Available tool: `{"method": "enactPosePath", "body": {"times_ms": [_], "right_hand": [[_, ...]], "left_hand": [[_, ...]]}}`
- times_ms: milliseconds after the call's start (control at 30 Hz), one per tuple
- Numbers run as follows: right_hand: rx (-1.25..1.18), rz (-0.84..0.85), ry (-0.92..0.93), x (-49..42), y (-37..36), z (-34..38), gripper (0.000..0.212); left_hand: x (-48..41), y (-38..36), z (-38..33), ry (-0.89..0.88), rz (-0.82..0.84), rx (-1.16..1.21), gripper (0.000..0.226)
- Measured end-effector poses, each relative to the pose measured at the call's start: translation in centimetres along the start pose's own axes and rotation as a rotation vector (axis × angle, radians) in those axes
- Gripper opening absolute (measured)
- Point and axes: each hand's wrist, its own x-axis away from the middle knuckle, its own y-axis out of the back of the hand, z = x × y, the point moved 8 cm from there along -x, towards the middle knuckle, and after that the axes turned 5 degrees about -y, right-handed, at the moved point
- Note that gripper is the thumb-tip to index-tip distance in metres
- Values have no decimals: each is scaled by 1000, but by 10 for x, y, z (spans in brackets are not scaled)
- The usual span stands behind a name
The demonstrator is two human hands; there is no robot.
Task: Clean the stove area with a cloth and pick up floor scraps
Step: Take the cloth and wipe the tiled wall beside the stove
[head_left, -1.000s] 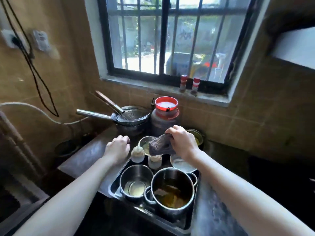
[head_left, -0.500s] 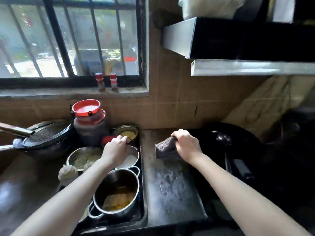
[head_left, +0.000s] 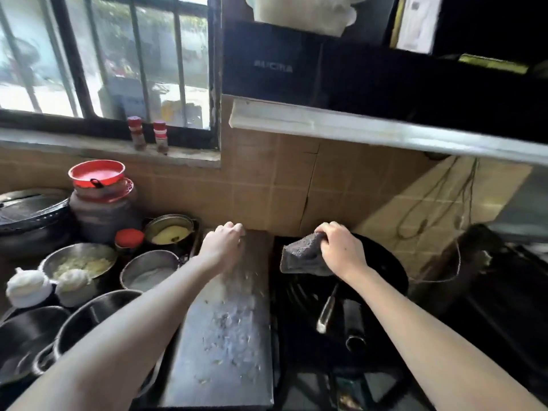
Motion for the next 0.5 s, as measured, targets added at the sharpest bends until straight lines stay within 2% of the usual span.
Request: {"method": "enactPosePath", "body": {"times_ms": [167, 367, 500], "right_hand": [[69, 19, 11, -20, 17, -26, 24], [262, -15, 47, -45, 26, -24, 33], [288, 7, -2, -56, 22, -13, 29]], "left_hand": [[-12, -3, -36, -4, -15, -31, 25], [-27, 1, -36, 4, -35, -8, 19], [-33, 15, -25, 0, -104, 22, 15]]}}
